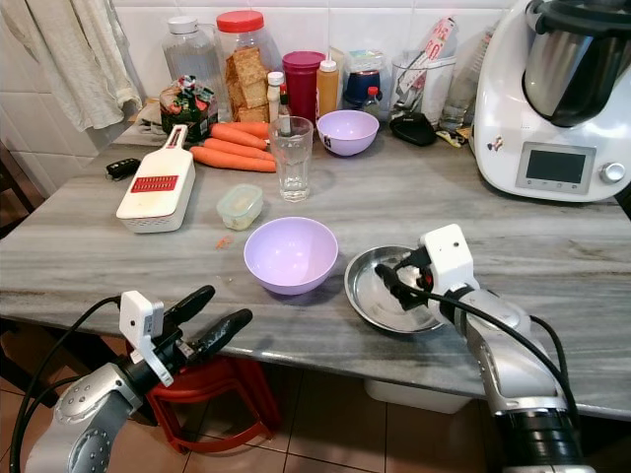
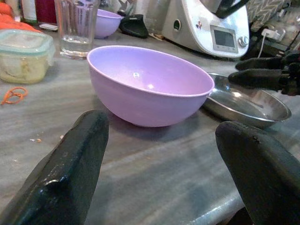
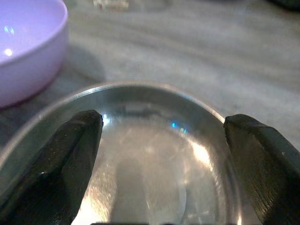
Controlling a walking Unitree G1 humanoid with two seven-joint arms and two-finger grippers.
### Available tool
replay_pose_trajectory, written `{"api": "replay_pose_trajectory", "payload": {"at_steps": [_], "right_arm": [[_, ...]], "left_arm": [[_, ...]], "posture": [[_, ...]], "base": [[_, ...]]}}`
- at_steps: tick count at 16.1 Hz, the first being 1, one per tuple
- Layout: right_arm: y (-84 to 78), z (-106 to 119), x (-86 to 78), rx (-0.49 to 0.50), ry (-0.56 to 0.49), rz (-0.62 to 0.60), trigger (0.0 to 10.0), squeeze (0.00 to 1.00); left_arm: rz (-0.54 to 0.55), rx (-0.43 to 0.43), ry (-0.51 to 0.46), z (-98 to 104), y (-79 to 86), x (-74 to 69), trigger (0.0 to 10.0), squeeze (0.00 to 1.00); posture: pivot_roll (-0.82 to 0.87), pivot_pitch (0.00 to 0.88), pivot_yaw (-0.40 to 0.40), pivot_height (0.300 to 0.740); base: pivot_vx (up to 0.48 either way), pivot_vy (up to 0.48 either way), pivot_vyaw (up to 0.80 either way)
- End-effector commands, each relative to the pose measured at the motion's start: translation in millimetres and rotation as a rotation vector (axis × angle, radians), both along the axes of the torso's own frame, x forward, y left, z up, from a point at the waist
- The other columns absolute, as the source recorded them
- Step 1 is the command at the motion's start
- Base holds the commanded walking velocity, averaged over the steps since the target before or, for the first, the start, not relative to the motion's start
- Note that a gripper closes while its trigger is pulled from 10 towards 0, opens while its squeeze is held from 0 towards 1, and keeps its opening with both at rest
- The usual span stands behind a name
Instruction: Setting the table
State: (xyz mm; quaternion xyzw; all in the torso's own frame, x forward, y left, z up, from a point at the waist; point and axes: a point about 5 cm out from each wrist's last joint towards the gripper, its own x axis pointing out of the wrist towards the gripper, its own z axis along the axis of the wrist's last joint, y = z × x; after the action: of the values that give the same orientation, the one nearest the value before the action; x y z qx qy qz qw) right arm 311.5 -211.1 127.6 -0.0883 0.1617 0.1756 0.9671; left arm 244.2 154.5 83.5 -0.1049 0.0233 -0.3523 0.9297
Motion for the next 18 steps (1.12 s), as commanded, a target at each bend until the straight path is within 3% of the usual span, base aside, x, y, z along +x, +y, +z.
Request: {"api": "replay_pose_trajectory", "payload": {"at_steps": [1,6,18], "right_arm": [[2.6,0,3.2,-0.004,0.023,0.019,10.0,0.00],[8.9,-10,2.0,0.005,0.094,0.086,10.0,0.00],[44.5,-13,6.7,0.108,0.138,0.190,10.0,0.00]], "left_arm": [[-0.032,0.014,-0.004,3,0.4,-2.1,10.0,0.00],[-0.146,0.025,0.029,1,-0.3,-10.7,10.0,0.00],[-0.153,0.044,0.022,2,-0.7,-7.3,10.0,0.00]], "posture": [[-0.07,0.000,0.039,0.740],[-0.06,0.003,0.034,0.740],[-0.06,0.003,0.032,0.740]], "base": [[0.000,0.000,0.00],[0.000,0.000,0.00],[0.000,0.000,0.00]]}}
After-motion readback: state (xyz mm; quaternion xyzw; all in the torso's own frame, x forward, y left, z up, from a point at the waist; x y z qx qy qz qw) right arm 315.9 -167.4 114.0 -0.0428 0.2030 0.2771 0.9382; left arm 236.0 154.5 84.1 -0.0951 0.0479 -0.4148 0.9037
